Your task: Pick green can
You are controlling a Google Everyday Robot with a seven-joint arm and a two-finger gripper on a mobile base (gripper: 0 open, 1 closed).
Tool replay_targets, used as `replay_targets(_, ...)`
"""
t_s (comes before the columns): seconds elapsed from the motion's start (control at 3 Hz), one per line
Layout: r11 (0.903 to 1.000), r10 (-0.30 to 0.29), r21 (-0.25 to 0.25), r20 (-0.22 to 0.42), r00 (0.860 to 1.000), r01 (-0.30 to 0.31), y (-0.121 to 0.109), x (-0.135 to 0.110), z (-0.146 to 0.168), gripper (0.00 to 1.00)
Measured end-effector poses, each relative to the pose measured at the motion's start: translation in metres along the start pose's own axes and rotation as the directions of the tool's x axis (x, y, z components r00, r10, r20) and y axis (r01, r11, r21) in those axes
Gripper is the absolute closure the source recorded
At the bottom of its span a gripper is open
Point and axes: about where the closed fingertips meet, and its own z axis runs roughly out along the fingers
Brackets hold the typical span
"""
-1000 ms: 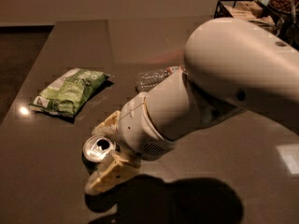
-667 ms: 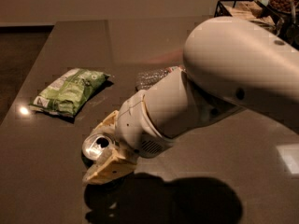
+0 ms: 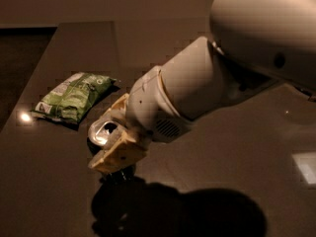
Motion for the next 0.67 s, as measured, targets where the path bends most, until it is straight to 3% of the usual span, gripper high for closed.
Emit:
replay_targets(0.33, 0.9993, -0.036, -0.008, -0.002, 0.999, 0.036, -0.0041, -0.0357, -0.0377, 1.00)
replay_targets(0.67, 0.9990, -0.044, -0.004, -0.002, 0.999, 0.044, -0.0020, -0.0394, -0.0390, 1.00)
